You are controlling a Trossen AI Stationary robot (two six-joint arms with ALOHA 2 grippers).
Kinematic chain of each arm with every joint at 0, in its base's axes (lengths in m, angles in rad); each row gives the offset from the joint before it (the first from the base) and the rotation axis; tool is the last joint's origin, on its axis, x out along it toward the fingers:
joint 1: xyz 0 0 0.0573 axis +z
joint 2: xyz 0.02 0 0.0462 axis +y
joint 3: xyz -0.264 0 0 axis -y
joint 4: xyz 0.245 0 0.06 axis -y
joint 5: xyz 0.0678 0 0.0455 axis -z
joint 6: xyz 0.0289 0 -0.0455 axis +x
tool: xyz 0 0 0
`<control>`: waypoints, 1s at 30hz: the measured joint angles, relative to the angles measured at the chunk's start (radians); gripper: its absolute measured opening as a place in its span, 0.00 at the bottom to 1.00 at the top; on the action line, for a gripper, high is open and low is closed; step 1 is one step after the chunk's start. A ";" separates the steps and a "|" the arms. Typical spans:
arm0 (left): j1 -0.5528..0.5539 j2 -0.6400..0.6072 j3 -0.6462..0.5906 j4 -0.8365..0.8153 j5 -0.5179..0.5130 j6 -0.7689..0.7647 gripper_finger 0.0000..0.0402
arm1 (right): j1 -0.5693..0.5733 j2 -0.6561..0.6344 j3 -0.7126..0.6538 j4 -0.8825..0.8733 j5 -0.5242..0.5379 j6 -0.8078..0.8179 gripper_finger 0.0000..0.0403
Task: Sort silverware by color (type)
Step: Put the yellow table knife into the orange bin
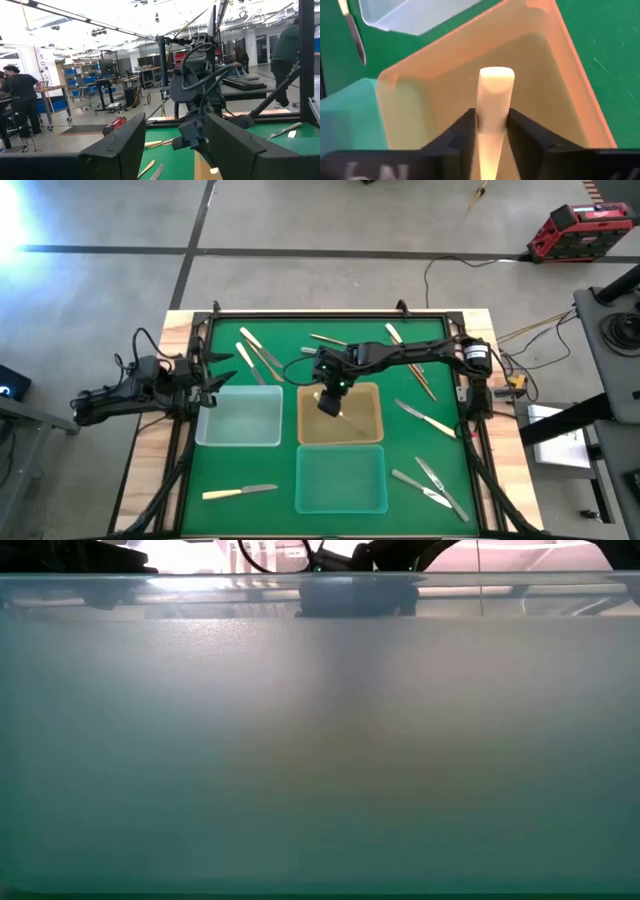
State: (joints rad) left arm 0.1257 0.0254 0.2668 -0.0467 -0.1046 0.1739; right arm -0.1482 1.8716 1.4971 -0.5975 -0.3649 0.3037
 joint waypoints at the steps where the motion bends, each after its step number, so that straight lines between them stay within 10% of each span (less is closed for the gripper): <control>1: 0.000 0.000 0.000 0.000 0.000 0.000 0.48 | 0.000 -0.003 0.000 -0.004 0.000 0.014 0.32; 8: 0.000 0.000 0.000 0.000 0.000 0.000 0.48 | -0.020 -0.046 0.035 -0.071 0.000 0.037 0.53; 20: 0.000 0.000 0.000 0.000 0.000 0.000 0.48 | -0.201 -0.231 0.101 -0.473 0.371 -0.043 0.47; 30: 0.000 0.000 0.000 0.000 0.000 0.000 0.48 | -0.522 -0.178 0.096 -0.547 0.392 -0.172 0.47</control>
State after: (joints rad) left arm 0.1260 0.0255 0.2668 -0.0467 -0.1043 0.1740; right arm -0.6699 1.6935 1.5929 -1.1441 0.0269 0.1319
